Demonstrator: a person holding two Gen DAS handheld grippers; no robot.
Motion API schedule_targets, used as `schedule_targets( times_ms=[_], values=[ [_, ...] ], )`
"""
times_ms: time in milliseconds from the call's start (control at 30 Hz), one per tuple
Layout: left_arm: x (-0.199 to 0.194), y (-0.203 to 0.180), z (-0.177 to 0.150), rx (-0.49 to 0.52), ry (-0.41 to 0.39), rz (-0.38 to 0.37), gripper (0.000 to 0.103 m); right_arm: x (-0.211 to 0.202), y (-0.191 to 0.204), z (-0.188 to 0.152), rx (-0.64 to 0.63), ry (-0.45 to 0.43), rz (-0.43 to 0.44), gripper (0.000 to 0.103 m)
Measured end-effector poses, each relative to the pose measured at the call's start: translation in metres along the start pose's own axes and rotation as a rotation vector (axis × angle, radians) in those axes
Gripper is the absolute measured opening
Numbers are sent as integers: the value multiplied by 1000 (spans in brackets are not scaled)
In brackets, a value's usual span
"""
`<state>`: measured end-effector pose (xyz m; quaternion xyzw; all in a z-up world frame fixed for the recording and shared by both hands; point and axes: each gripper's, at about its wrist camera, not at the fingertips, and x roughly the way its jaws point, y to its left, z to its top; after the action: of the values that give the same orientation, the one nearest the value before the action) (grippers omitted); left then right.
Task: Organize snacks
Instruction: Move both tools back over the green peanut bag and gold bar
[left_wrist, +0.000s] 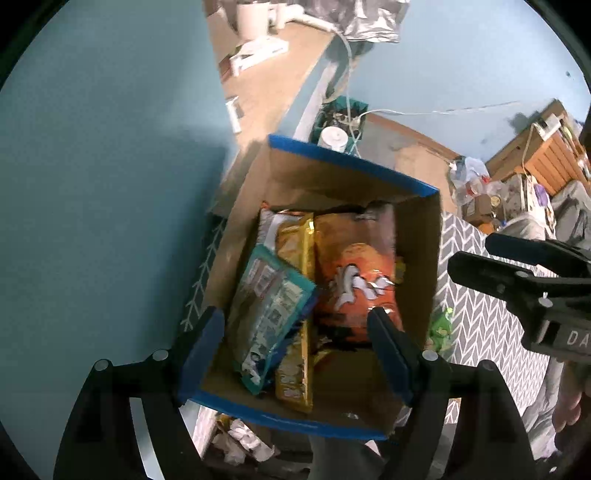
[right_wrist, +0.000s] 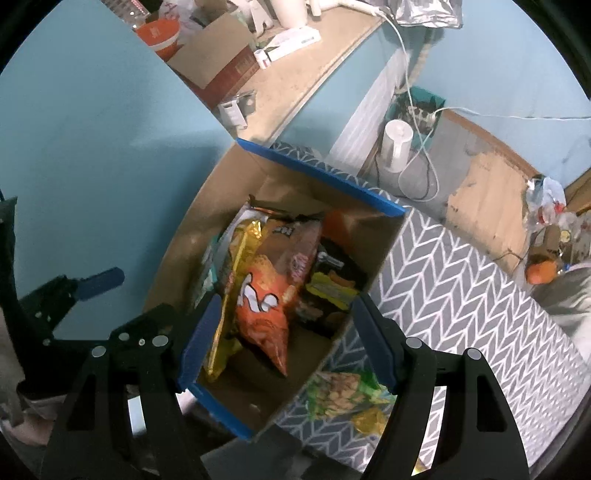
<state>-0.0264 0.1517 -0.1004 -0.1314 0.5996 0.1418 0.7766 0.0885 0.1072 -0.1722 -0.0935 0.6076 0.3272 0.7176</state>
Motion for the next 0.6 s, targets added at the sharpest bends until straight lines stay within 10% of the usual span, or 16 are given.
schedule_targets(
  times_ms=[600],
  values=[
    [2,-105,-25,223,53,-49,81,-31,-88,-74,93,24,-62,76]
  ],
)
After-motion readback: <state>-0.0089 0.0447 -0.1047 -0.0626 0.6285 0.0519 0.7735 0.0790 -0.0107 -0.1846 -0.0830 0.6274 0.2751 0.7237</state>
